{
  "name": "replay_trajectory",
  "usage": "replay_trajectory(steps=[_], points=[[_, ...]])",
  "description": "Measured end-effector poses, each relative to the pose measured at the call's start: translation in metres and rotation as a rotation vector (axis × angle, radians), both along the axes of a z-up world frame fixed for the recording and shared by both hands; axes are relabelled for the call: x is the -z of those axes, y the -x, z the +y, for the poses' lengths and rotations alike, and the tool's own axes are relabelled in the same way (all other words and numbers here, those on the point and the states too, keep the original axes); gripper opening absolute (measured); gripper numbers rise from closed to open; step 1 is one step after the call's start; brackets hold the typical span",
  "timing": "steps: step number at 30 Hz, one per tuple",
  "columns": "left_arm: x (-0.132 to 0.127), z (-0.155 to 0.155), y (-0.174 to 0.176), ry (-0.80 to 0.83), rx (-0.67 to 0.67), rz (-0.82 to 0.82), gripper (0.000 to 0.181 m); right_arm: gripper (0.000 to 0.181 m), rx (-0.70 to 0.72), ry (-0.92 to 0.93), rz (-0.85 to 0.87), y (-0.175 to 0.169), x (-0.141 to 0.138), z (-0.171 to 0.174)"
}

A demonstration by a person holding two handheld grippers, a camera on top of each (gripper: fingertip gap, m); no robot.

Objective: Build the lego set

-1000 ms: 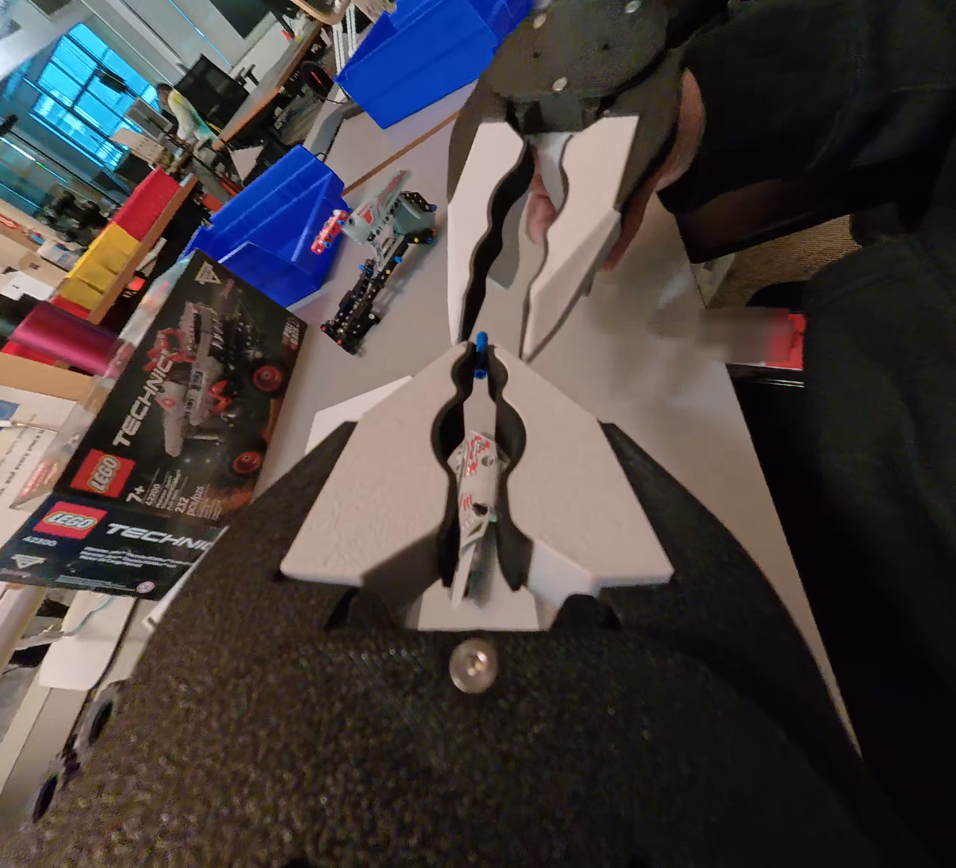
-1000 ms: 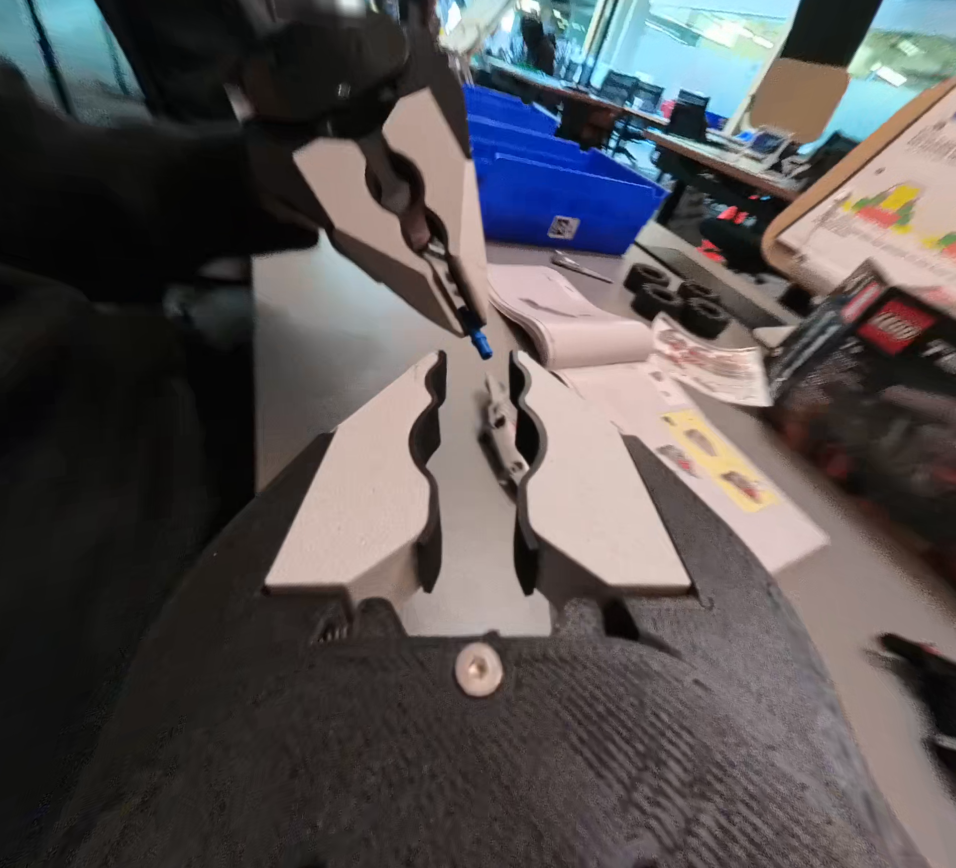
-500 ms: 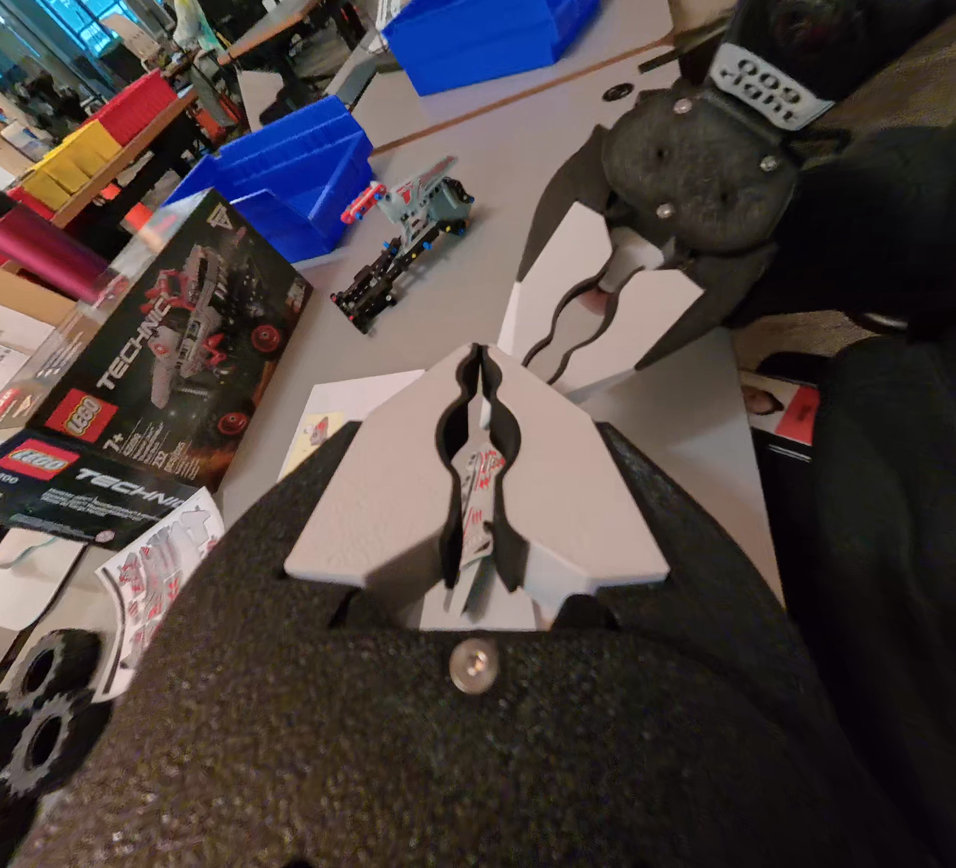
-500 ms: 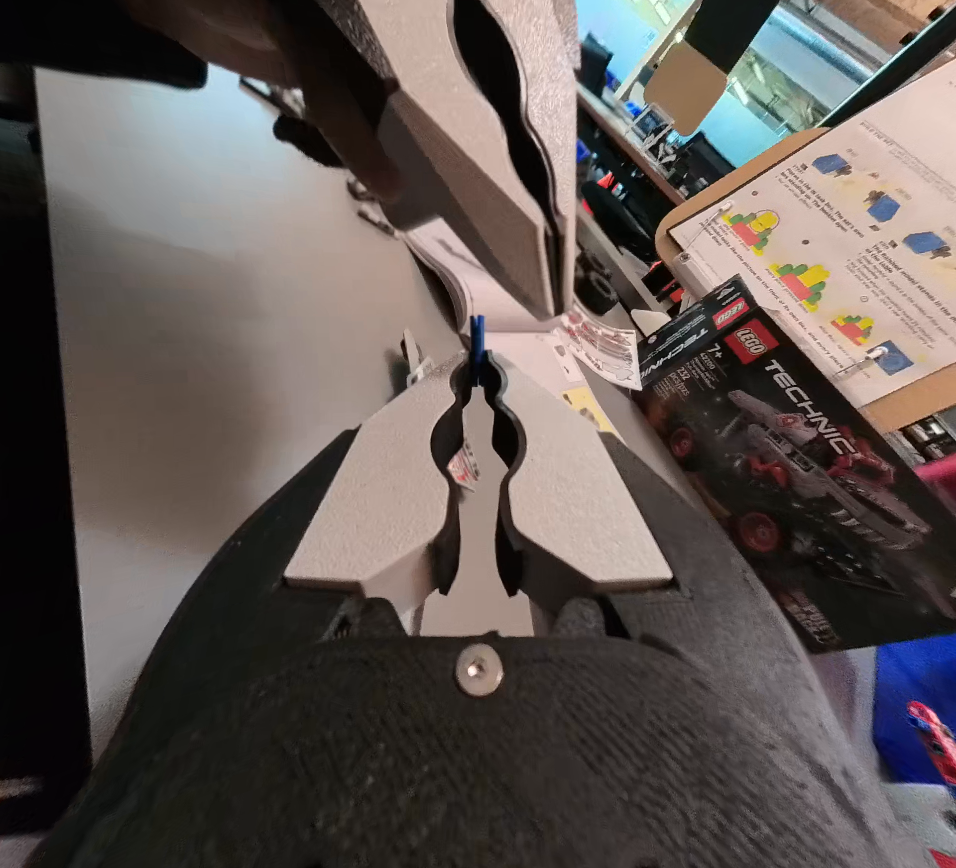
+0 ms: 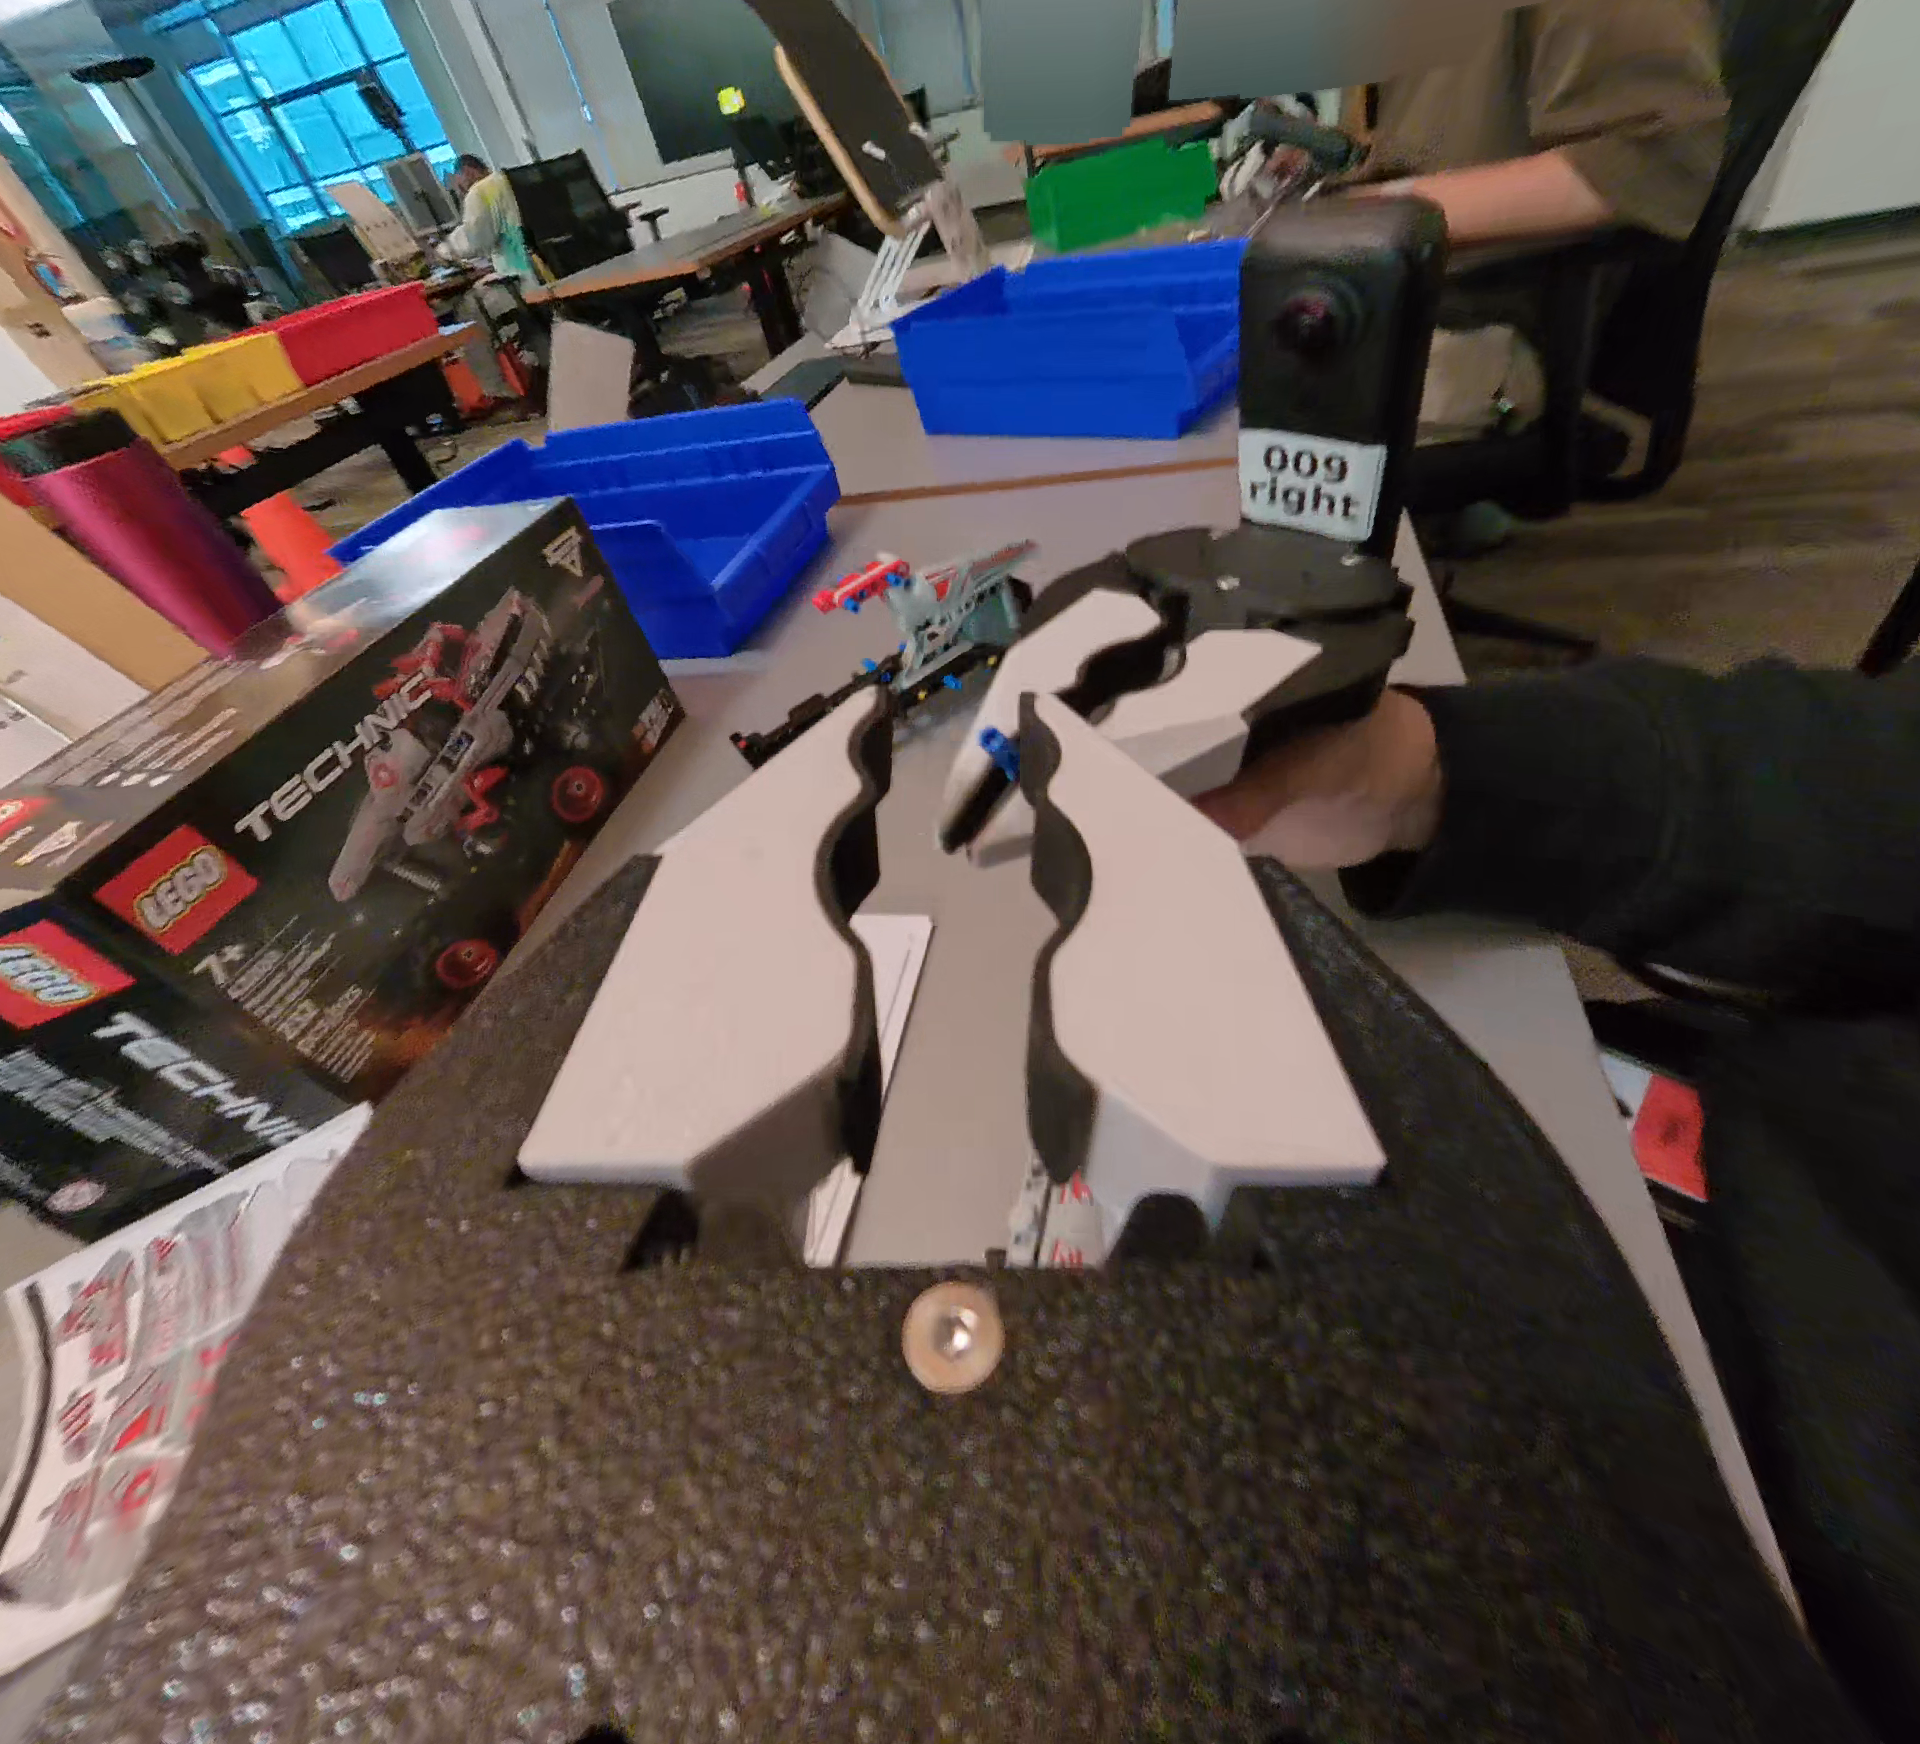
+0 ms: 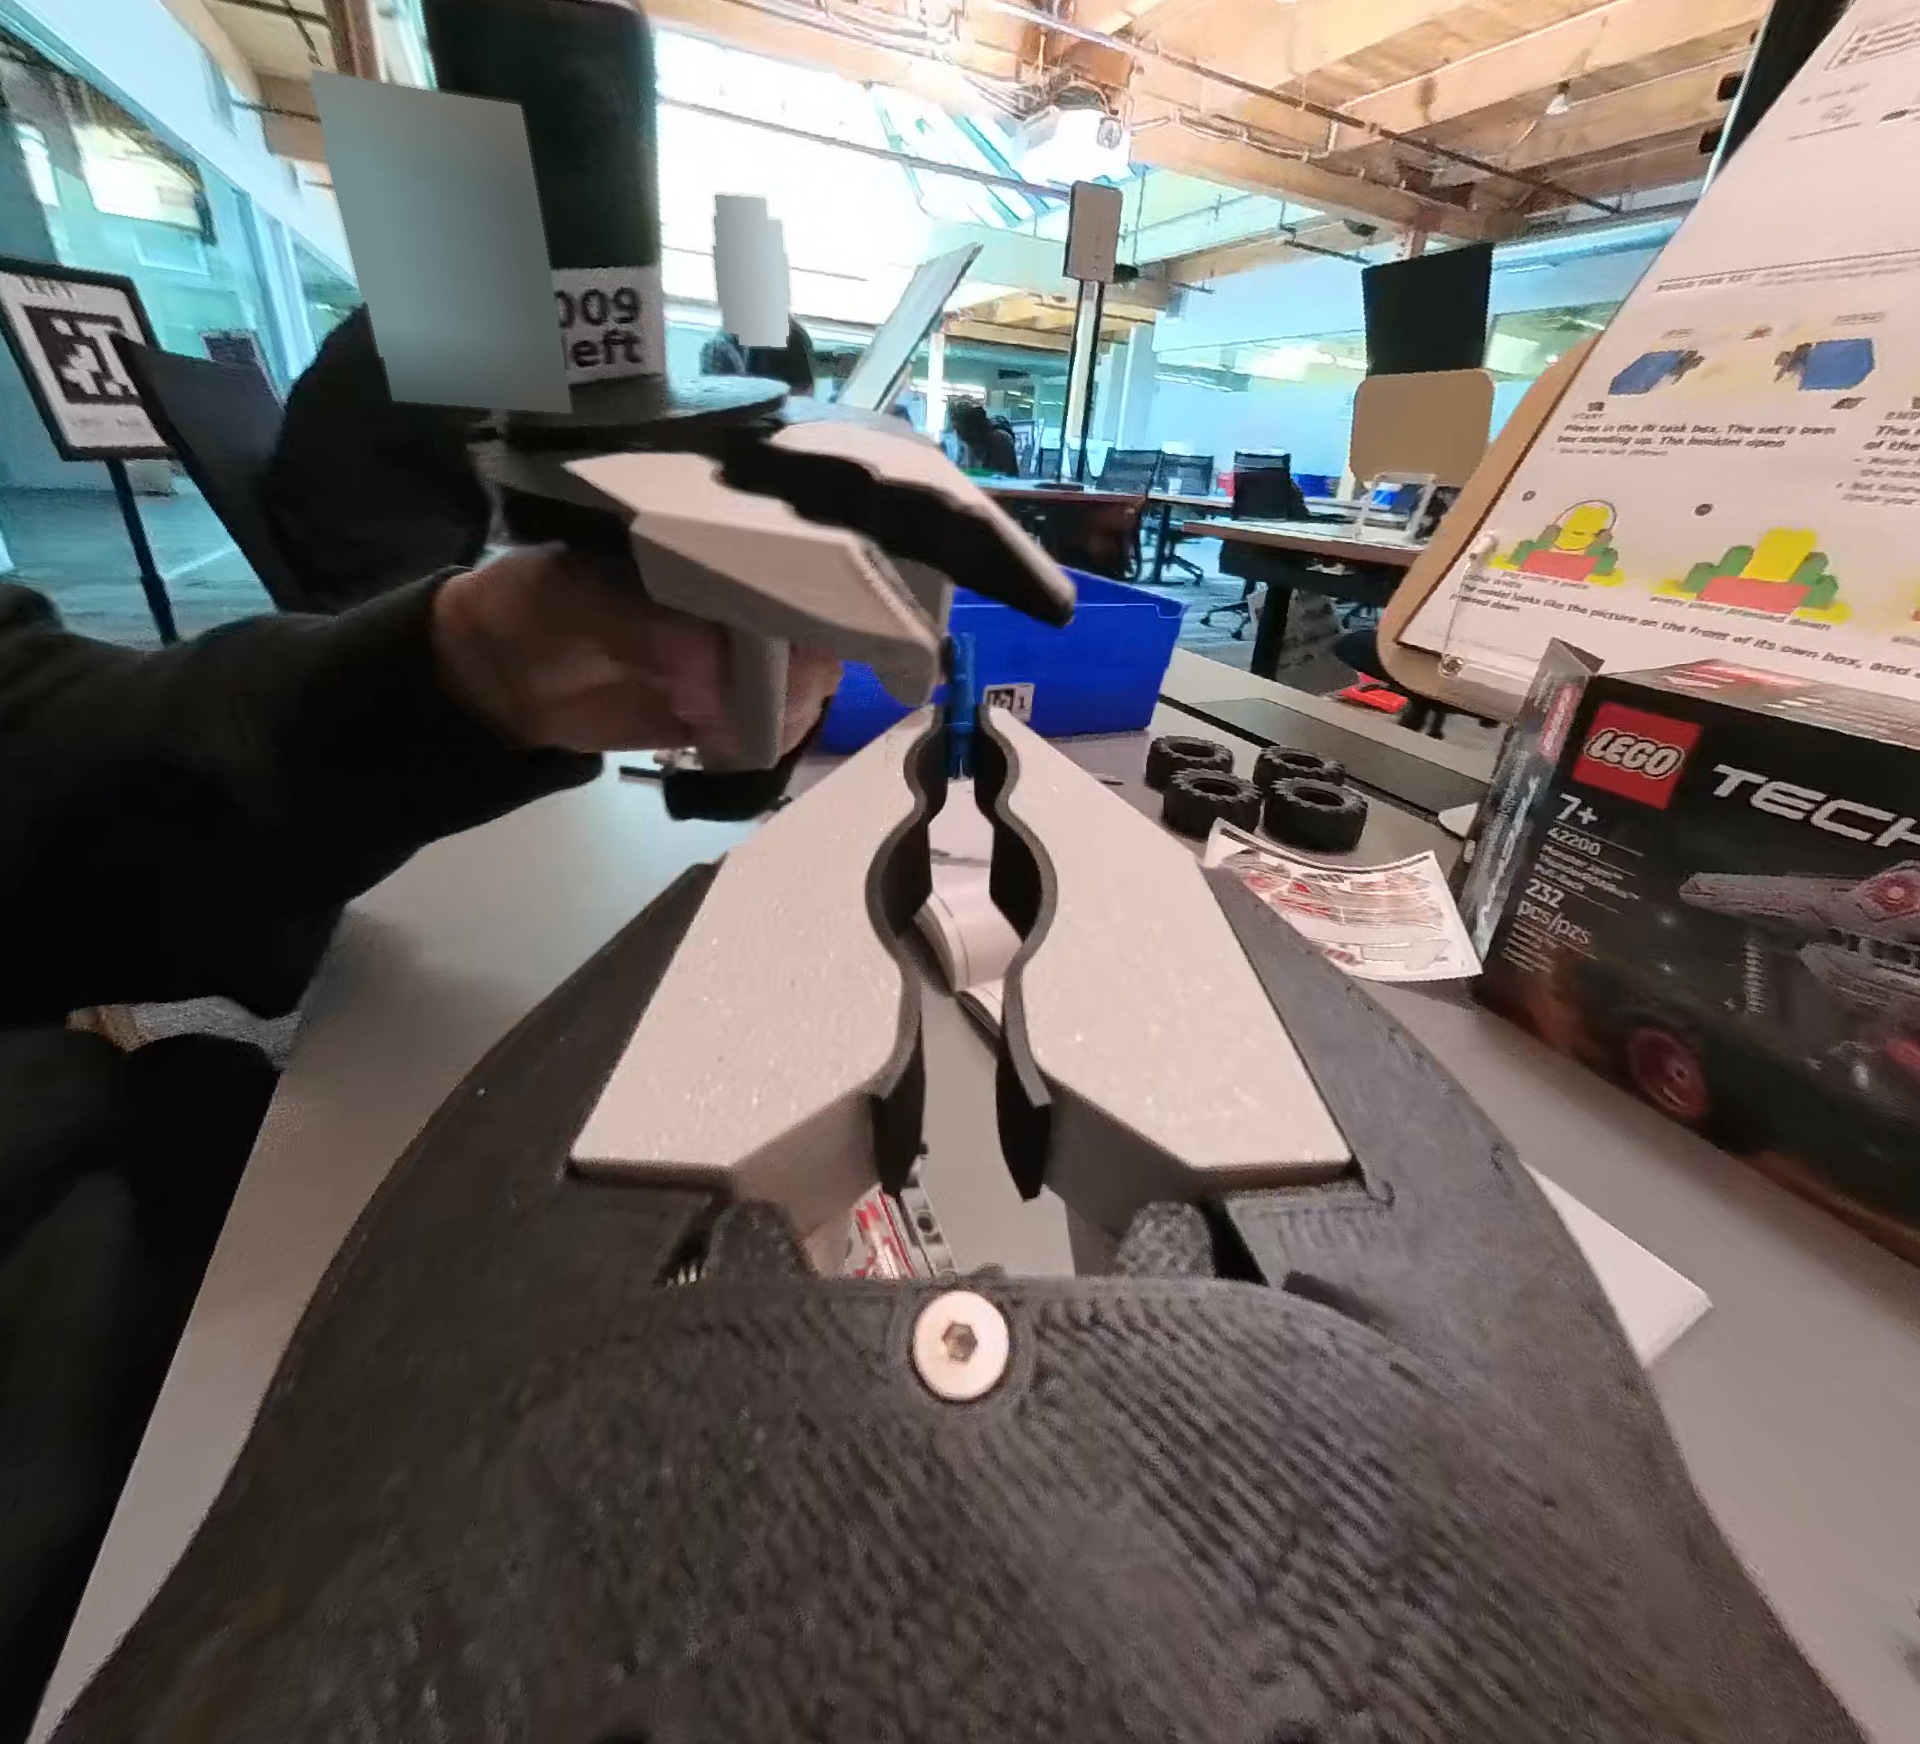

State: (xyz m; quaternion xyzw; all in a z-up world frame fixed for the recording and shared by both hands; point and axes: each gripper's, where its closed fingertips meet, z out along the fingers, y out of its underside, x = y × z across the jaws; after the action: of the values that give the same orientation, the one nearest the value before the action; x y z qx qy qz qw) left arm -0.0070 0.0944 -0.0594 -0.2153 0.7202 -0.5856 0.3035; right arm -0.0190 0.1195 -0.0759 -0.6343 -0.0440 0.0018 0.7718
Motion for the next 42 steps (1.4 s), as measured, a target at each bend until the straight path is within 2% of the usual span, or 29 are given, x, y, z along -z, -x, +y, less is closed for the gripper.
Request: replay_trajectory(steps=[6,11,15,18,20,23,27,29,33,38,42], points=[[0.009,-0.003,0.003,0.027,0.1,0.036,0.019,0.001,-0.004,-0.014,0.011,-0.001,0.008,-0.008],[0.014,-0.002,0.005,0.034,0.11,0.057,0.017,0.002,-0.012,-0.045,0.052,-0.007,0.008,-0.013],[0.013,-0.004,0.007,0.097,0.145,0.102,0.016,0.002,-0.002,-0.024,0.024,-0.007,0.009,-0.013],[0.017,-0.008,0.006,0.089,0.157,0.127,0.013,0.001,0.006,0.005,-0.016,-0.004,0.012,-0.01],[0.019,-0.01,0.007,0.085,0.162,0.143,0.003,0.002,0.016,0.025,-0.045,-0.002,0.013,-0.008],[0.021,-0.011,0.008,0.064,0.162,0.13,0.002,0.002,0.026,0.059,-0.074,-0.002,0.016,-0.007],[0.028,-0.008,0.007,0.006,0.129,0.162,0.002,0.003,0.046,0.145,-0.138,-0.003,0.026,-0.008],[0.031,0.0,0.004,-0.026,0.084,0.172,0.002,0.009,0.067,0.174,-0.171,-0.006,0.026,-0.012],[0.045,0.008,0.005,-0.145,0.027,0.23,0.002,0.009,0.048,0.231,-0.162,-0.002,0.025,-0.013],[0.053,0.006,0.007,-0.182,-0.003,0.293,0.002,0.005,0.063,0.331,-0.22,0.001,0.039,-0.004],[0.051,0.005,0.008,-0.106,-0.007,0.3,0.002,0.004,0.042,0.313,-0.195,0.002,0.039,-0.004]])
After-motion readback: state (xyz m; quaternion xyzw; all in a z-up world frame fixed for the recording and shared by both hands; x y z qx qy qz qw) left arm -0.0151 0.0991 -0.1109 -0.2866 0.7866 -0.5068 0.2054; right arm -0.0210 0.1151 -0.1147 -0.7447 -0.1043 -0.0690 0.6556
